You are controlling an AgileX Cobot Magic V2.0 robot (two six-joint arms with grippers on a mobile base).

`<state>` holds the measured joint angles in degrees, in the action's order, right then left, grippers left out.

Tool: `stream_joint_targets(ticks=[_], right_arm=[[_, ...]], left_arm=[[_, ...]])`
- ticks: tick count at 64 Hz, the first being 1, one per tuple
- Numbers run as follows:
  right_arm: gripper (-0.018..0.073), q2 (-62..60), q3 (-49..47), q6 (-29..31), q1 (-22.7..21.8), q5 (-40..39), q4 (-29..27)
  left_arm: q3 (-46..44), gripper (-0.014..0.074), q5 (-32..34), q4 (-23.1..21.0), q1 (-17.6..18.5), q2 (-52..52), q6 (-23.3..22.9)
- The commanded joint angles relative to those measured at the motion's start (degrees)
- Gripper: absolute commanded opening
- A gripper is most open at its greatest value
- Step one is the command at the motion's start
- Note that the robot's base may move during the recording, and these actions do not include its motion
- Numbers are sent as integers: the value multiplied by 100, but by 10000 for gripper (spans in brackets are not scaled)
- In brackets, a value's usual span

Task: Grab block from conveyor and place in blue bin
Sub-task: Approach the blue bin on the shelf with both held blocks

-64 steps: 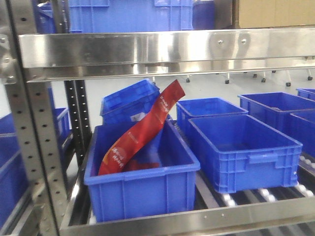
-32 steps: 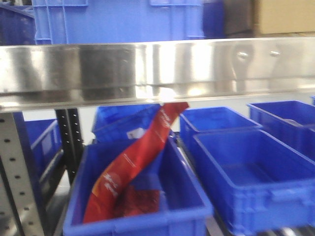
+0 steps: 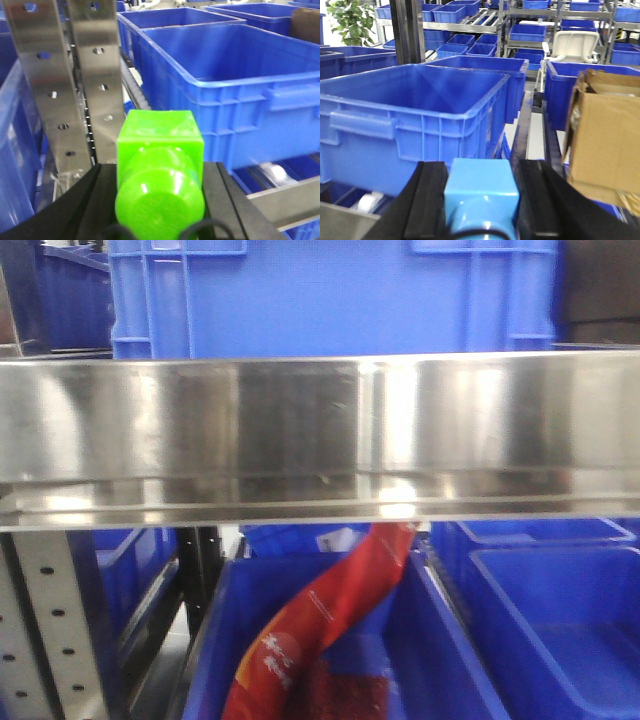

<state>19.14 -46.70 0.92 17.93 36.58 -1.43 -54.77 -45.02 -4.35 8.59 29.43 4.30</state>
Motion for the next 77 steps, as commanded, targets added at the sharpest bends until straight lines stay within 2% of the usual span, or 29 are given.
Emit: stream_joint_targets(ticks=[1,77], right_arm=[[-162,0,9,14,-6,-108,40],[-162,0,9,14,-6,-108,40]], left_arm=[[-5,-111,106,-23,38,-4,-43],[-5,-111,106,-23,38,-4,-43]])
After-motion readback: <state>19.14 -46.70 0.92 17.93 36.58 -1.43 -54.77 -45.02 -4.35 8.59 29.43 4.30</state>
